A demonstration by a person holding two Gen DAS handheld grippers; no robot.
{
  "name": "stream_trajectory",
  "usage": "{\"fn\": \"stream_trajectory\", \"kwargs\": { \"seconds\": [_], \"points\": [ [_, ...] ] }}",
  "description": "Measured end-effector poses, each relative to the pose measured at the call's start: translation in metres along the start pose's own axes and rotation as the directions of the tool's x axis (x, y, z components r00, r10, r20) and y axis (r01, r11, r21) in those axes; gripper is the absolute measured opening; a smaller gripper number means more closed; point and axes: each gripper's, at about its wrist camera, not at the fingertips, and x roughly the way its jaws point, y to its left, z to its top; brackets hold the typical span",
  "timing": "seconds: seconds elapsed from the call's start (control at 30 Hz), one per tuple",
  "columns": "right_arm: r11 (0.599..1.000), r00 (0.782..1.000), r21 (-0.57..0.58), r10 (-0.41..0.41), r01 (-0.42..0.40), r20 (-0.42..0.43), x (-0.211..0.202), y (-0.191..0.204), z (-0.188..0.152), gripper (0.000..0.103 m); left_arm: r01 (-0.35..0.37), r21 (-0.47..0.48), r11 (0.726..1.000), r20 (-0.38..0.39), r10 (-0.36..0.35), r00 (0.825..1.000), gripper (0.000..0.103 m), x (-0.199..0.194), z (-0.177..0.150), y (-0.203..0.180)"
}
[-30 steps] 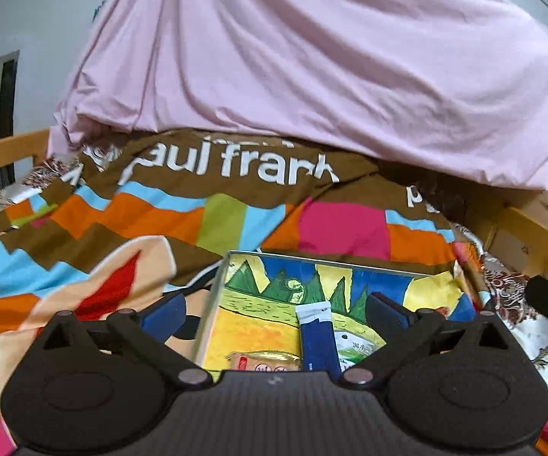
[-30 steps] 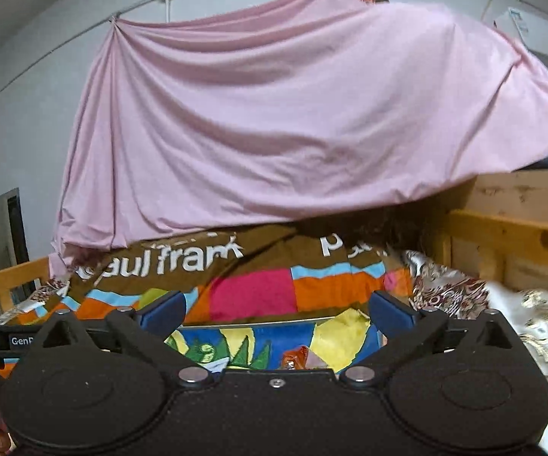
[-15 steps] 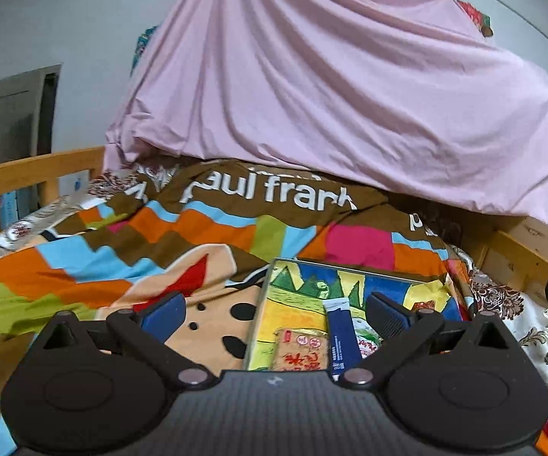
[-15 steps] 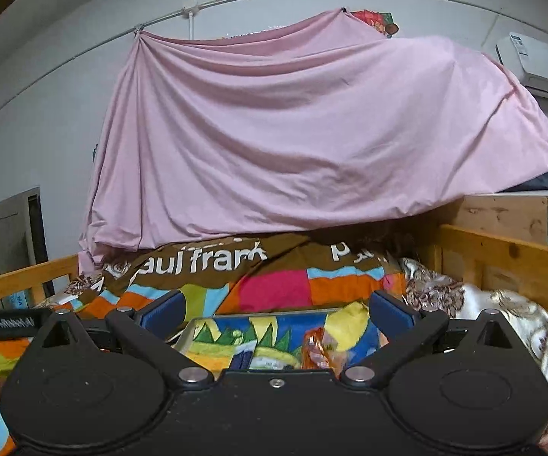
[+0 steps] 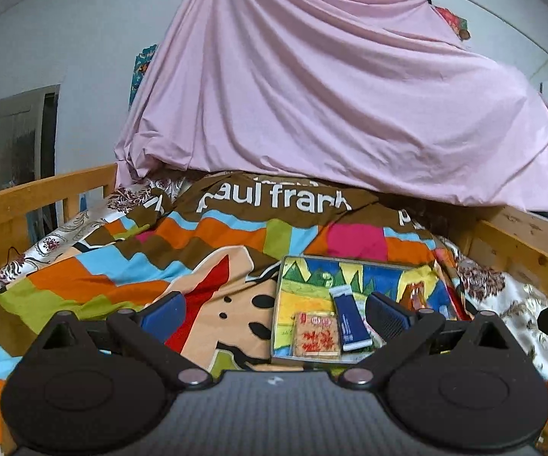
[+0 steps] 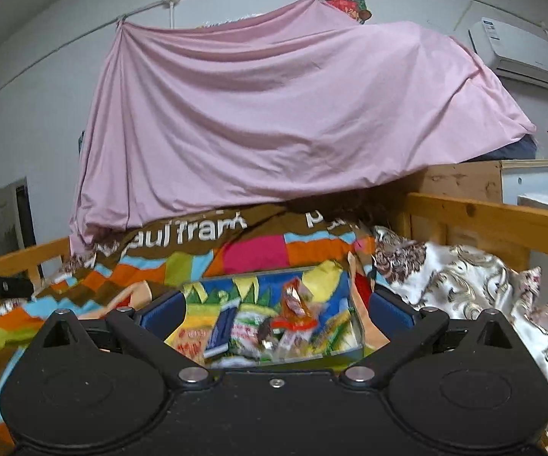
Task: Organize snacks
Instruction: 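Lift both tools up away from the tray, then move both tools down toward the gold snack pack and small orange beside the tray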
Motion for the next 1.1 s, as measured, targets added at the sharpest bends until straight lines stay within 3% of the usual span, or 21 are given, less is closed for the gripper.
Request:
{"fn": "stream_trajectory", "kwargs": {
  "seconds": [0.53, 0.67, 0.73, 0.87, 1.1],
  "points": [
    [0.986, 0.990, -0.149, 0.048, -0.068, -0.129, -0.018, 0.038, -0.045, 0.102, 0.005, 0.082, 0.997, -0.081, 0.001, 0.997, 0.103, -0.018, -0.045, 0.018],
    [0.986, 0.983, -0.154, 0.027, -0.056, -0.184, -0.006, 0.041, -0.052, 0.102, 0.007, 0.081, 0.997, -0.233, 0.013, 0.972, 0.103, -0.005, -0.055, 0.018],
    [0.987, 0.978, -0.153, 0.017, -0.050, -0.209, -0.002, 0.041, -0.056, 0.102, -0.019, 0.105, 0.994, -0.272, 0.047, 0.961, 0.103, -0.001, -0.062, 0.016],
    [0.991, 0.968, -0.126, 0.015, -0.048, -0.249, 0.006, 0.037, -0.060, 0.102, -0.021, 0.150, 0.988, -0.261, 0.060, 0.964, 0.103, -0.004, -0.076, 0.017],
    [0.994, 0.956, -0.106, 0.002, -0.035, -0.295, 0.017, 0.035, -0.066, 0.102, -0.039, 0.119, 0.992, -0.226, 0.065, 0.972, 0.103, -0.003, -0.083, 0.027]
  ]
}}
